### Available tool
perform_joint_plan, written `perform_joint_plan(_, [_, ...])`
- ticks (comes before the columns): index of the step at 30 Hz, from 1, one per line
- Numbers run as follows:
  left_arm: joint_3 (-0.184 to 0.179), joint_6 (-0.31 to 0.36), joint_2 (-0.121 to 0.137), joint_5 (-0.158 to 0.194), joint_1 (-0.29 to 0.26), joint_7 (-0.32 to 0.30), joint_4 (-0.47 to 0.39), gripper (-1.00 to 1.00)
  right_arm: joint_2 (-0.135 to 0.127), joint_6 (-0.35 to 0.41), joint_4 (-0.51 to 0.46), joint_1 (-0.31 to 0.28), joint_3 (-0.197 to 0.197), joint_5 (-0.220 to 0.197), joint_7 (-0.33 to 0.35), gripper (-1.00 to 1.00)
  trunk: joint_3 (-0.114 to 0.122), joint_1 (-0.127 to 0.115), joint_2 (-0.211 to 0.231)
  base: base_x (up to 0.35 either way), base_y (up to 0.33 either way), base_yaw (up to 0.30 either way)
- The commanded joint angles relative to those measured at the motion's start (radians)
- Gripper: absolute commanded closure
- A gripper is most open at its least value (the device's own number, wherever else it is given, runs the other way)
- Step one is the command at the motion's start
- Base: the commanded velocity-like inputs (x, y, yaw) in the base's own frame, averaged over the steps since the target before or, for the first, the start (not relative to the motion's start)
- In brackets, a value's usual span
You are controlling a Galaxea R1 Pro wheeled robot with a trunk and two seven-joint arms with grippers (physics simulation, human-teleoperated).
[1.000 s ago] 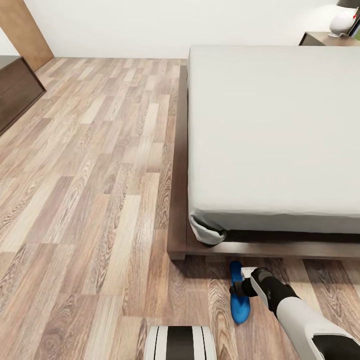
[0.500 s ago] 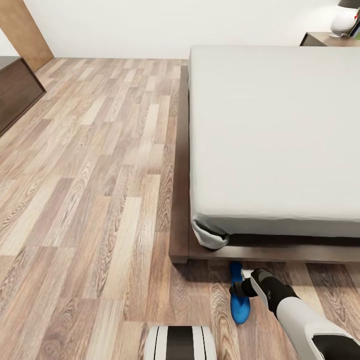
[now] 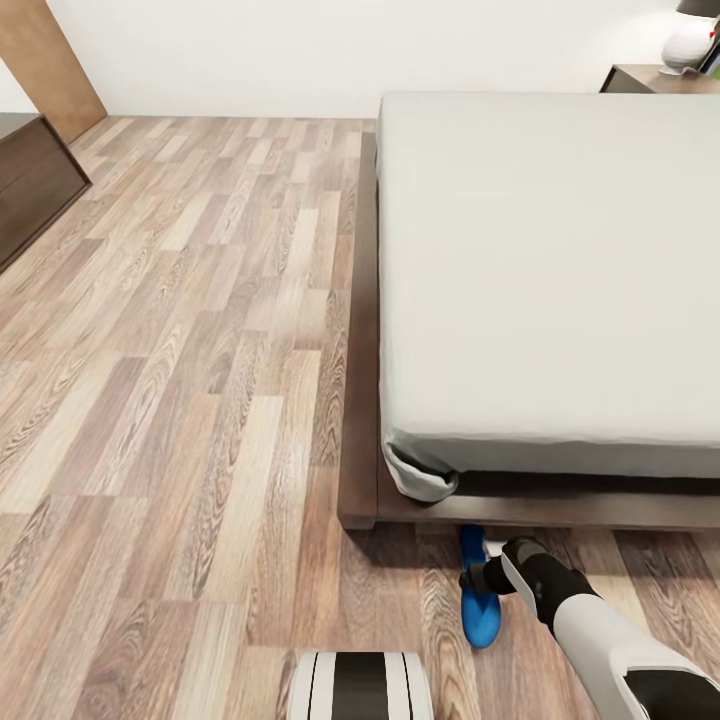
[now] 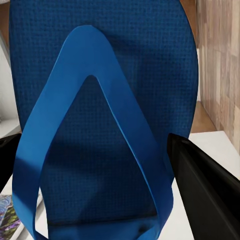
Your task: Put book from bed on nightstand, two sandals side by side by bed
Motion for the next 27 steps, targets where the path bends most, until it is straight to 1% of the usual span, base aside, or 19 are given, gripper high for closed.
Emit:
perform_joint_plan(1, [0.003, -0.006, 0.000, 0.004, 0.000, 0.000, -0.001, 1.00, -0.001, 0.004, -0.002, 0.000, 0.002, 0.007, 0.006, 1.00, -0.001, 0.000, 0.000, 0.017, -0.003, 0.000])
perform_joint_plan(27, [0.002, -0.006, 0.000, 0.004, 0.001, 0.001, -0.001, 1.00, -0.001, 0.004, 0.001, 0.000, 0.002, 0.007, 0.006, 1.00, -0.001, 0.000, 0.000, 0.002, 0.000, 0.000])
